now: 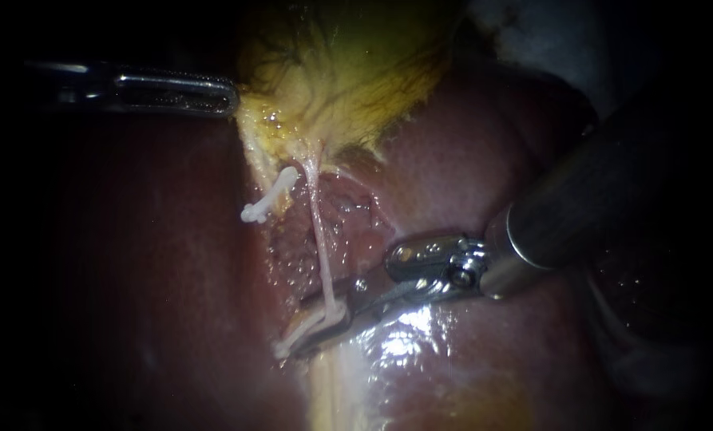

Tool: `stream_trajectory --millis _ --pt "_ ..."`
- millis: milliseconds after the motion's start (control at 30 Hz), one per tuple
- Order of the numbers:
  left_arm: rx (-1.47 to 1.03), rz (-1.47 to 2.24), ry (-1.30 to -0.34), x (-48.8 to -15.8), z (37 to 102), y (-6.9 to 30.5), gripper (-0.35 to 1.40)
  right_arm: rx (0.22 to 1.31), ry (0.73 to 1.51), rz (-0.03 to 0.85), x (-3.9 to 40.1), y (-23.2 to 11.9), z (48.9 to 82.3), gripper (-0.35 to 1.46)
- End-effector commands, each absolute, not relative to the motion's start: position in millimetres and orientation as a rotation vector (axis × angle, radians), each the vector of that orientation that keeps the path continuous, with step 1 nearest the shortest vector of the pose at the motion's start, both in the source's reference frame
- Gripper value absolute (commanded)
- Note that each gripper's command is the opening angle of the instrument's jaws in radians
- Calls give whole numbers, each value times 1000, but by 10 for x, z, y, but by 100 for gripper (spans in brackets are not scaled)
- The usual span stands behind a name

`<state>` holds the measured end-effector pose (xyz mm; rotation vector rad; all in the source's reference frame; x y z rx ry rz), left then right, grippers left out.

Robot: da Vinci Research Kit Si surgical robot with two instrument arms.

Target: Clipping first clip right tube

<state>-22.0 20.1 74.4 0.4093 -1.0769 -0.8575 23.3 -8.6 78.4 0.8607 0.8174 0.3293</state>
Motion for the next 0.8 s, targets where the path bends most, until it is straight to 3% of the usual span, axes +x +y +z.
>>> stream_trajectory --millis 33,467,800 --pt "409 -858 -1077 -220 743 201 -35 861 817 329 232 -86 784 14" --pt "409 -858 -1077 -220 743 200 -35 823 877 389 230 -73 785 58" --pt "409 -858 -1077 -219 743 200 -35 775 926 418 218 -55 794 60"
